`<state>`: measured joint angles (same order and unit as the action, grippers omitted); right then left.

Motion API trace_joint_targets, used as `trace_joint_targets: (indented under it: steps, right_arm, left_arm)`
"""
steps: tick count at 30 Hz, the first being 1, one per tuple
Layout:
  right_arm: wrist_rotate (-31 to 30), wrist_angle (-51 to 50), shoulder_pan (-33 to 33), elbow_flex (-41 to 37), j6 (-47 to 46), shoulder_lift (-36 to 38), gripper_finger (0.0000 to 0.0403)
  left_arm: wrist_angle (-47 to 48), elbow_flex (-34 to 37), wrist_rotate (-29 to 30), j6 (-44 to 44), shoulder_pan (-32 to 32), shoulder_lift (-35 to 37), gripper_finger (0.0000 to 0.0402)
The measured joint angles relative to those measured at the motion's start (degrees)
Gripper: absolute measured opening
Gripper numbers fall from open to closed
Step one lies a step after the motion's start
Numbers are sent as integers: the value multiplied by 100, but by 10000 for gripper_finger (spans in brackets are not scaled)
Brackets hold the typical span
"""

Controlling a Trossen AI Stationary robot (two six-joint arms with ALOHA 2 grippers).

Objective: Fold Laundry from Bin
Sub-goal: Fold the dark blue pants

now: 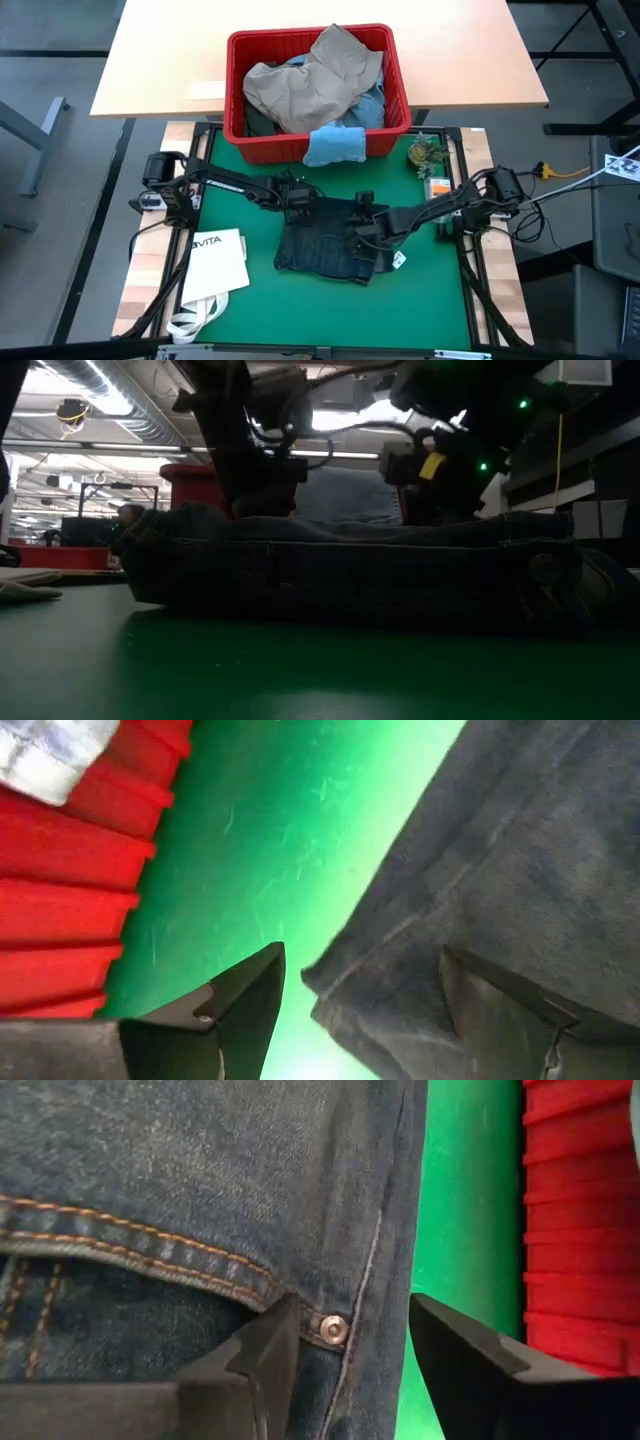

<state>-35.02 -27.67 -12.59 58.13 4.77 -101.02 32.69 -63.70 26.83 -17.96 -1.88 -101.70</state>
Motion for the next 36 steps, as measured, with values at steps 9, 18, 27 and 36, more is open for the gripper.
trace_joint_targets:
  steps: [9, 18, 27, 36]
  right_arm:
    - [231, -82, 293, 4, -155, -102, 191]
    - [319, -295, 292, 102, -140, -26, 191]
    - [298, -1288, 288, 930, 20, 121, 191]
    - [-92, -896, 294, 1219, 238, 100, 191]
  left_arm:
    - [108, -1, 235, -314, -406, -209, 259]
    - [197, 6, 736, -286, -548, -18, 250]
    - [670, 12, 414, -296, -223, 814, 207]
    - [740, 12, -972, -972, 428, 1319, 166]
